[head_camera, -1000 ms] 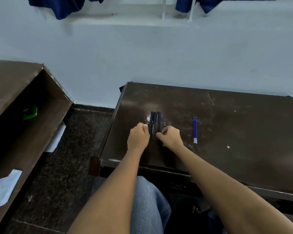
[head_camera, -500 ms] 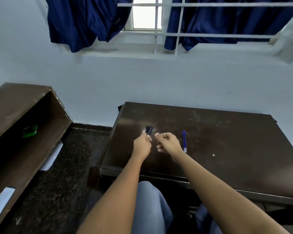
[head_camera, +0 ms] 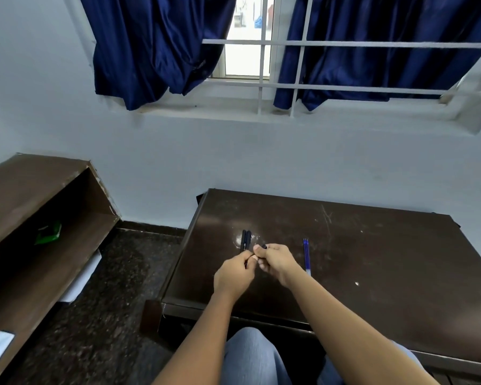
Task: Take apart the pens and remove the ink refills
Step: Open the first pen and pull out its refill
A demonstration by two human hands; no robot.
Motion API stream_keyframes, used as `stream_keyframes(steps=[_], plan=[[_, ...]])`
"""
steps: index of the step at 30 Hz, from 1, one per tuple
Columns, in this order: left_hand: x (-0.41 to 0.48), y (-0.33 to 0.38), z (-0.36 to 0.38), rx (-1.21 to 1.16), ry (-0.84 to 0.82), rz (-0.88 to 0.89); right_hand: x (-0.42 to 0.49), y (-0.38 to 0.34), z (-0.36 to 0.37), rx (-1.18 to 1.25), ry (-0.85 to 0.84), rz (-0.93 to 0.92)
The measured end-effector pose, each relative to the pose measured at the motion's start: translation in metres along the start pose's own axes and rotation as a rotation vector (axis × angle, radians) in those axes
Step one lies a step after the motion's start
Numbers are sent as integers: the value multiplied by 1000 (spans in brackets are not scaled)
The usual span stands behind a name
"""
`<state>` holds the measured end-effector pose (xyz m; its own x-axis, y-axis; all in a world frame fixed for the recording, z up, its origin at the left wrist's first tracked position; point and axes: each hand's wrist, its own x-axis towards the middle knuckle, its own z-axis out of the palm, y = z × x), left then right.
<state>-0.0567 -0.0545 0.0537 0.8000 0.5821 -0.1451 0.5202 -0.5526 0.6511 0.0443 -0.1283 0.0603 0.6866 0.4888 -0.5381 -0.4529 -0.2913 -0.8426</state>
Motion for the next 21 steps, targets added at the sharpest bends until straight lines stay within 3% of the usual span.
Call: stream_keyframes(steps=[4, 8, 10, 15, 21], plan=[[8, -1, 7, -75, -8, -39, 17, -6, 2, 98, 70, 36], [16, -16, 6, -109, 11, -92, 47, -13, -13, 251, 323, 46], [23, -28, 7, -168, 48, -137, 58, -10, -23, 153, 345, 28], [39, -35, 13, -339, 102, -226, 68, 15, -27, -351, 296, -102], [53, -34, 21, -390, 146, -188, 82, 43, -12, -628, 120, -230]])
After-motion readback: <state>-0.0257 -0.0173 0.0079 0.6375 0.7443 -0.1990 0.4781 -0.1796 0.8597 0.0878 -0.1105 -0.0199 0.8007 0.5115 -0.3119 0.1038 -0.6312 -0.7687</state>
